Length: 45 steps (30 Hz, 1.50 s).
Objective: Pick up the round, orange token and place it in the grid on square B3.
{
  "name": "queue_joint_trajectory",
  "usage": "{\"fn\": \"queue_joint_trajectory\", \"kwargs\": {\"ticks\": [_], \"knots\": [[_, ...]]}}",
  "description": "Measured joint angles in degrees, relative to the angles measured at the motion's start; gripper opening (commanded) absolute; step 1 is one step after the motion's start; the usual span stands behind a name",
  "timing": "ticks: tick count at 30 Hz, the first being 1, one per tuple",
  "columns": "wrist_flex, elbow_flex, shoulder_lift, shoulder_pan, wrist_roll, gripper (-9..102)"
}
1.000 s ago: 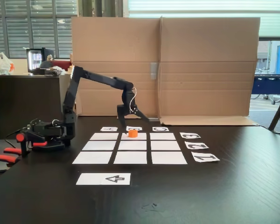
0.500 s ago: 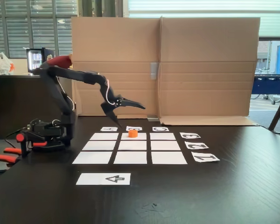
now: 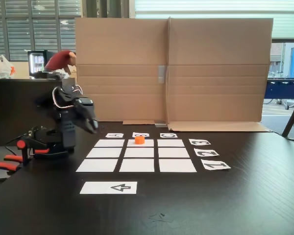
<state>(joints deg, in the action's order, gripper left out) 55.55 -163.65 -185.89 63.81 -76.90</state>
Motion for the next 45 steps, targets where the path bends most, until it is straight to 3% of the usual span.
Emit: {"fn": "queue_joint_trajectory", "kwargs": {"ticks": [4,10,45], "knots": [[-0.7,-3.6,-4.1,15.3,0.4,-1],[-4.7,-8.6,-4.5,25.8,0.1,-1],[-5.3,-8.9,-4.7,29.1,-2.4,4]]}}
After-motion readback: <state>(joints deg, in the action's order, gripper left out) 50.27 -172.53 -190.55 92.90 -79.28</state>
